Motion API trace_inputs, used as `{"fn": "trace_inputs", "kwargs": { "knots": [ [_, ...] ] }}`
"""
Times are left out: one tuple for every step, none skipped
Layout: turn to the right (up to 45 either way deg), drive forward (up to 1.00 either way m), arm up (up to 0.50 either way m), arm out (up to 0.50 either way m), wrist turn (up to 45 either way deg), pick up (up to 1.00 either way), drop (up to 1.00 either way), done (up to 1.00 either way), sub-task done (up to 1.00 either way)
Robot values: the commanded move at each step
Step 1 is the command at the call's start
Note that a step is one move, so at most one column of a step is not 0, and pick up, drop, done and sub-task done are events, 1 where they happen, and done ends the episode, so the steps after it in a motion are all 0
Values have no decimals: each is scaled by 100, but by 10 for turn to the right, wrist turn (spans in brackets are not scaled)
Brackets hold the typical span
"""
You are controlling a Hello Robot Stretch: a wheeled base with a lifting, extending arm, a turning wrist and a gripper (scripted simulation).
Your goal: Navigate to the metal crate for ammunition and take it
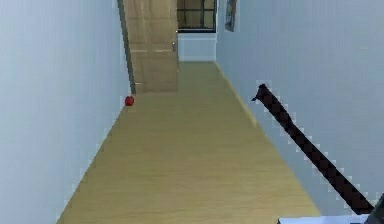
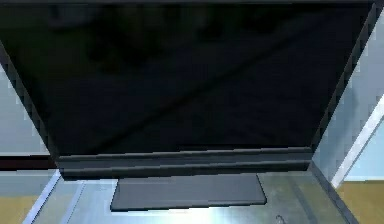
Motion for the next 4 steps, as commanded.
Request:
{"fn": "trace_inputs", "kwargs": {
  "knots": [
    [0, 80, 0, 0, 0, 0, 0, 0, 0],
    [0, 100, 0, 0, 0, 0, 0, 0, 0],
    [0, 100, 0, 0, 0, 0, 0, 0, 0],
    [30, 0, 0, 0, 0, 0, 0, 0, 0]
  ]
}}
